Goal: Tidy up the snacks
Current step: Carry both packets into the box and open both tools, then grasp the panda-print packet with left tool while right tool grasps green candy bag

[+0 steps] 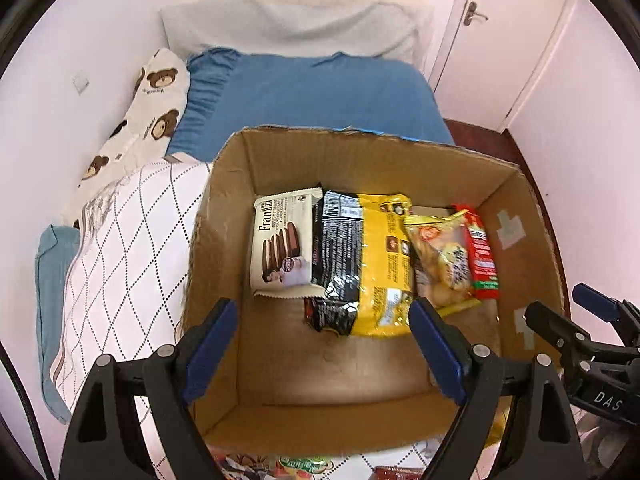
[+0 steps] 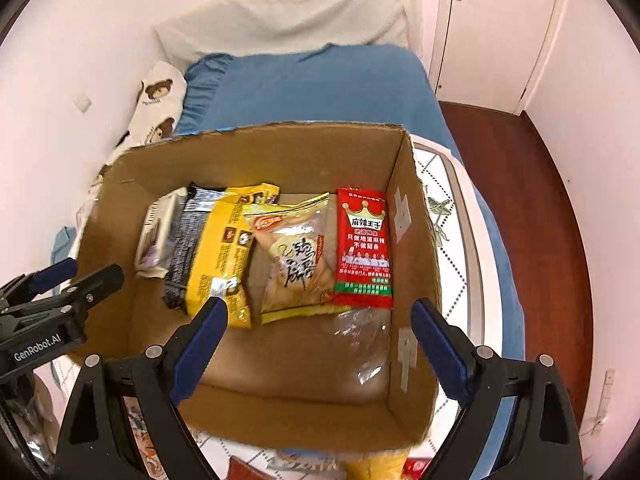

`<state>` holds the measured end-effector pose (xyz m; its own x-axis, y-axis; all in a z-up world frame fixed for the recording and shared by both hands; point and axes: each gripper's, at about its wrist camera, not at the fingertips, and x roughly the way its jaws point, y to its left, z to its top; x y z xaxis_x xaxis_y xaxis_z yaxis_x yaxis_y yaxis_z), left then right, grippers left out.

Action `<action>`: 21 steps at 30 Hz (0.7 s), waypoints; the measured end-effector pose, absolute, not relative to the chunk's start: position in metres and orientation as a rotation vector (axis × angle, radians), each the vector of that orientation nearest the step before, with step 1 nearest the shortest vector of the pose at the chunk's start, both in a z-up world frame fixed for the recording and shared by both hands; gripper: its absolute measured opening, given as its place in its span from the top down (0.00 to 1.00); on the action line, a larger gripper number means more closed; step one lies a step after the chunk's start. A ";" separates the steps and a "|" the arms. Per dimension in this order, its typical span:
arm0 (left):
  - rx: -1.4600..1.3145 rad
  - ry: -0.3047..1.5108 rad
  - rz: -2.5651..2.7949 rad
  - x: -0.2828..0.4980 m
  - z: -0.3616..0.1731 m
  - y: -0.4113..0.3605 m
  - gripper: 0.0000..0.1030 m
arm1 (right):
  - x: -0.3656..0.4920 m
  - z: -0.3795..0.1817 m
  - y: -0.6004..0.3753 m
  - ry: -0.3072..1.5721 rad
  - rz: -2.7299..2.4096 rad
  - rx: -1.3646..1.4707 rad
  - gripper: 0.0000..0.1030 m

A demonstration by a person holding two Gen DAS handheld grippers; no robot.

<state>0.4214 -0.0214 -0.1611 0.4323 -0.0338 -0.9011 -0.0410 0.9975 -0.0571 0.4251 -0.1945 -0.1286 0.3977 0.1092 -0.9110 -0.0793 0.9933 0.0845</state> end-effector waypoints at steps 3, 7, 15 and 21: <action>-0.067 1.084 -0.004 0.407 -0.150 -0.026 0.15 | 0.408 -0.119 -0.193 1.125 0.118 0.025 0.08; -0.063 1.040 -0.008 0.390 -0.136 -0.030 0.15 | 0.385 -0.104 -0.193 1.078 0.110 0.025 0.08; -0.071 0.980 -0.006 0.356 -0.111 -0.035 0.15 | 0.349 -0.076 -0.199 1.016 0.138 0.086 0.08; -0.068 0.952 0.011 0.336 -0.100 -0.043 0.15 | 0.328 -0.061 -0.205 0.974 0.154 0.105 0.08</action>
<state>0.3360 -0.0429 -0.0997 0.5802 -0.0207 -0.8142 -0.0390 0.9978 -0.0531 0.3284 -0.2049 -0.0612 0.5521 0.1769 -0.8148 -0.0831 0.9840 0.1573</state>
